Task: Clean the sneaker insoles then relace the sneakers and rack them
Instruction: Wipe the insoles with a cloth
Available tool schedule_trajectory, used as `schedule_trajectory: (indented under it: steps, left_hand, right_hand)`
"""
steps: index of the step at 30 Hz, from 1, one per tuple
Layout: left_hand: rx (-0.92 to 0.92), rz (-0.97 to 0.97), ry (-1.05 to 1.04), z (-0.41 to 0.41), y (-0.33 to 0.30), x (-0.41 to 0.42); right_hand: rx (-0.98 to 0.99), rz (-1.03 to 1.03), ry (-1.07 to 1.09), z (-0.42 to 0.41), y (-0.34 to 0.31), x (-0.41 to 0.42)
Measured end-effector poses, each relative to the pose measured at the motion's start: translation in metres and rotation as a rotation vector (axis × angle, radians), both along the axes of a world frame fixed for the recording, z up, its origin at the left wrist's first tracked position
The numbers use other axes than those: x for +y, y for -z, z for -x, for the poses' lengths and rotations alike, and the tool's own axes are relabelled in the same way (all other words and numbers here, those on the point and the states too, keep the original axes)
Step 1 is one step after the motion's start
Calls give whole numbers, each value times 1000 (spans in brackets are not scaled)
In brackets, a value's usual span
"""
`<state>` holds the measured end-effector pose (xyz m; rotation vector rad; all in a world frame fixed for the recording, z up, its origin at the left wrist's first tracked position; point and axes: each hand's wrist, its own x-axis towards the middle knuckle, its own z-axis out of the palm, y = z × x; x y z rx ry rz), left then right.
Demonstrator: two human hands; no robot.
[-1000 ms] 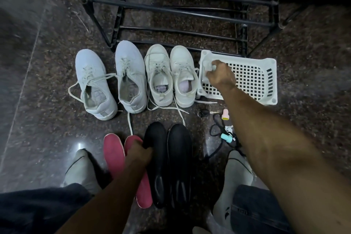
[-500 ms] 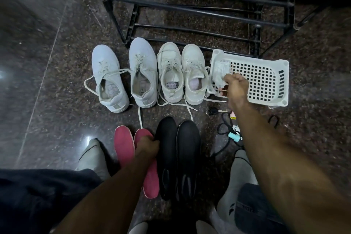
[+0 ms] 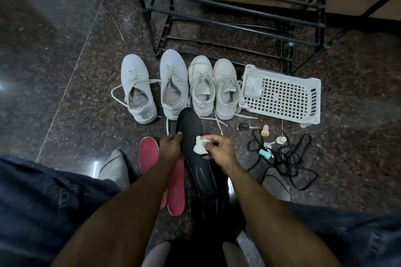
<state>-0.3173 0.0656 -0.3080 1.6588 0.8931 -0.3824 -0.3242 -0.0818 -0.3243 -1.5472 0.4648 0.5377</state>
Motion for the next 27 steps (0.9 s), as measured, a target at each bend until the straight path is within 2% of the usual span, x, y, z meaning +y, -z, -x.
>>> schedule_trajectory:
  steps: [4,10,12,15,18,23,27]
  left_hand:
    - [54,365,-187,-4,-18,1]
    - [-109,959,-231,16,-50,-12]
    - [-118,1078,-210,24,-57,-15]
    - [-93,1084,-74,25,-75,-17]
    - [-129,1001,67,14,-97,-16]
    - [-279,989,-37,-1,-130,-14]
    - [-305,1078,-99,-7,-148,-14]
  right_hand:
    - [-29,-29,17,-3,-18,1]
    - [-75,-85,89,0,-50,21]
    - [-89,-73,93,-1,-60,25]
    - [-156,17,24,-6,-86,19]
    - [-327,238,-213,-10,-123,11]
    - [-737,630,-741,-13,-185,-1]
    - [-922,820,-882,5,-211,2]
